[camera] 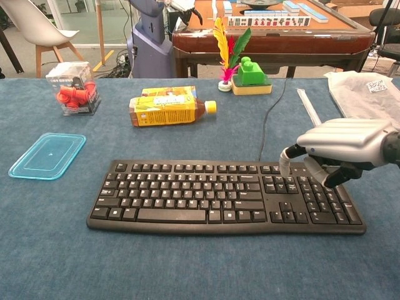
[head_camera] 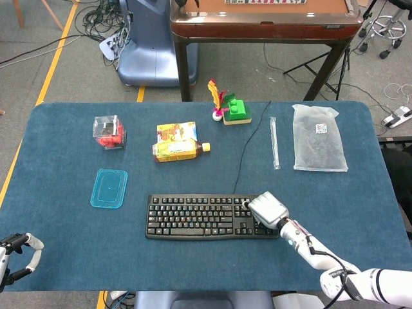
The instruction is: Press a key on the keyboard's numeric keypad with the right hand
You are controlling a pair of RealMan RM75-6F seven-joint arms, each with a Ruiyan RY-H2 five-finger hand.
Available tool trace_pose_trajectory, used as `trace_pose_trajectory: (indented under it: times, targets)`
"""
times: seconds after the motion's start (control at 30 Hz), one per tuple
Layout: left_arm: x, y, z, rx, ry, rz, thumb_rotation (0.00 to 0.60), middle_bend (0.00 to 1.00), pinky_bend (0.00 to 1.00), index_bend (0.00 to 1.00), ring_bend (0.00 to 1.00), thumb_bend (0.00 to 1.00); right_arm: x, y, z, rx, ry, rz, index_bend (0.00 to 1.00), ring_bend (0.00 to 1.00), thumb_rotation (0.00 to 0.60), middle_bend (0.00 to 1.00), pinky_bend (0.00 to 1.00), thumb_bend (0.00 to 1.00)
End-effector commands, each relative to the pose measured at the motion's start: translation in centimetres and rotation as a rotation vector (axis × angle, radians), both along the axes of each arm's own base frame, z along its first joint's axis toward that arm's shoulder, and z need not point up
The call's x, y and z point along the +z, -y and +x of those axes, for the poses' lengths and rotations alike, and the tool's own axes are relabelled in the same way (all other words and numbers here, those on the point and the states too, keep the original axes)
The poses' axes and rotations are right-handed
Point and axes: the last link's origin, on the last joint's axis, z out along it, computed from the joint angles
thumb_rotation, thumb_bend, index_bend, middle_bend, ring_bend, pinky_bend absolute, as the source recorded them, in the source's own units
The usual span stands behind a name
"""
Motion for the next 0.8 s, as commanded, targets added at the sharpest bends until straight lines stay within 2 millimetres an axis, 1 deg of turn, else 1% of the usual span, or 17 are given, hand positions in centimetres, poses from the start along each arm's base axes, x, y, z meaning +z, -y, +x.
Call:
trace_pose_trajectory:
  times: [0.03,0.27,0.67,0.8]
  targets:
    - [0.03,0.01,-0.01,0.000,0.001,0.001,0.600,0.58,0.56,0.58,0.48,0.37,-0.32,0.16,0.12,0.000,-0.003,0.002,0.32,1.00,0.600,1.00,1.00,1.00]
    - [0.15,0.05,-0.03,0.001,0.003,0.004,0.600,0.58,0.56,0.58,0.48,0.37,-0.84,0.49,0.14,-0.006,-0.011,0.003,0.32,1.00,0.600,1.00,1.00,1.00]
    - [0.25,0.10,-0.04,0.001,0.006,0.007,0.600,0.58,0.56,0.58,0.48,0.37,-1.18,0.87,0.41,-0.012,-0.005,0.003,0.32,1.00,0.600,1.00,1.00,1.00]
    - [0.30,0.12,-0.02,0.000,0.008,0.009,0.600,0.58,0.56,0.58,0.48,0.37,-0.74,0.70,0.88,-0.006,0.030,-0.009,0.32,1.00,0.600,1.00,1.00,1.00]
